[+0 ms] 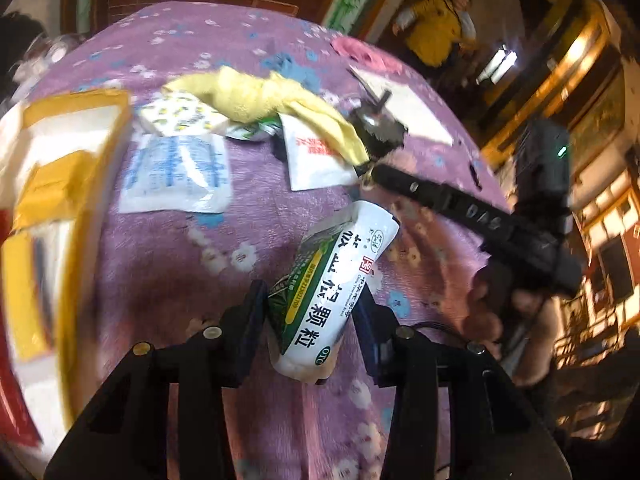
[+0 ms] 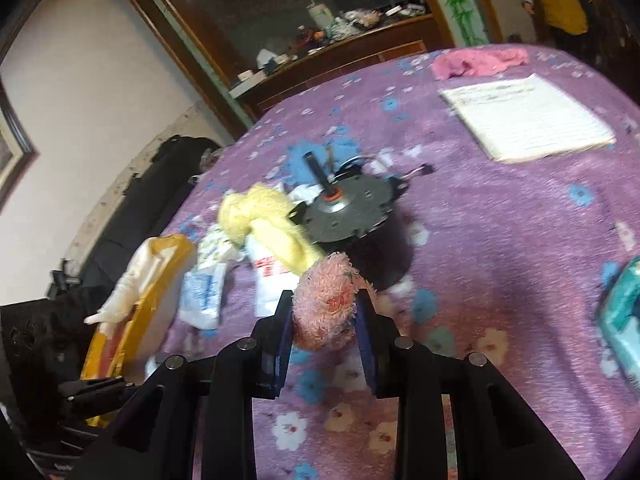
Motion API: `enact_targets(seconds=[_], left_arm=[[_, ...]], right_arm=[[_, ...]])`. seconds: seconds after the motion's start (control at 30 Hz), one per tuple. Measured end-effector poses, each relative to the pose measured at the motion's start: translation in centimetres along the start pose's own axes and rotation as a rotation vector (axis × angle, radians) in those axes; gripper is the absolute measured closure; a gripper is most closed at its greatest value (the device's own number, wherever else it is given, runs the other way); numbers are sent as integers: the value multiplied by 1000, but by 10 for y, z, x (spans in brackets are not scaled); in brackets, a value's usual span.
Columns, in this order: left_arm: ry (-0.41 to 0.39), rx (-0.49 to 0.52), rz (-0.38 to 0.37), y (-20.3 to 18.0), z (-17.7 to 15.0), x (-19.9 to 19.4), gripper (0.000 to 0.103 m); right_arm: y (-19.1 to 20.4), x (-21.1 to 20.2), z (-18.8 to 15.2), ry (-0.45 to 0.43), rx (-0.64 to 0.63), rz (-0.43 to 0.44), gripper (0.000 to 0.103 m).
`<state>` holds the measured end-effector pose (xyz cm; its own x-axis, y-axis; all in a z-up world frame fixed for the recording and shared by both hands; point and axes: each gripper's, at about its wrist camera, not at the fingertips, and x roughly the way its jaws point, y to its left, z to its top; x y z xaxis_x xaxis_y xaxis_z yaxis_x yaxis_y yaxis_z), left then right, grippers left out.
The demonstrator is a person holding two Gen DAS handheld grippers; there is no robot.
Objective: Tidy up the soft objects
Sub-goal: 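Lower sachet into box with left tool while right tool drops pink ball in, then grasp yellow towel with right tool while left tool moves toward white sachet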
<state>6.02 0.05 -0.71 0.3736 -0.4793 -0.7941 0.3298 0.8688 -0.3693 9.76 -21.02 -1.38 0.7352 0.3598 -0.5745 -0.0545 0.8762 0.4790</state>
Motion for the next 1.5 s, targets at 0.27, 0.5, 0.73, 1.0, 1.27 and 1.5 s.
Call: enact_targets(seconds=[0.27,0.5,0.73,1.0,1.27,1.5], left_arm=[[-124,-82,95,37,-10,-71,62],[-140,-169,231,95,-28,-91,62],[-116,-199,336,130,-42,-86,62],[-111,-160,332,132,-44,-85,58],[-161,-191,262,137,-46,-92,36],[-261,-191,191,114,-43,-111,36]], right_arm=[[38,-3,-21,22,-71,51,75],[130,3,-29,42,-184,219,74],[198,61,-23,124,-271,256,74],[247,122,-16,185,-352,208,72],[234,114,-14,139,-300,263,20],[175,66,-16,62,-174,252,19]])
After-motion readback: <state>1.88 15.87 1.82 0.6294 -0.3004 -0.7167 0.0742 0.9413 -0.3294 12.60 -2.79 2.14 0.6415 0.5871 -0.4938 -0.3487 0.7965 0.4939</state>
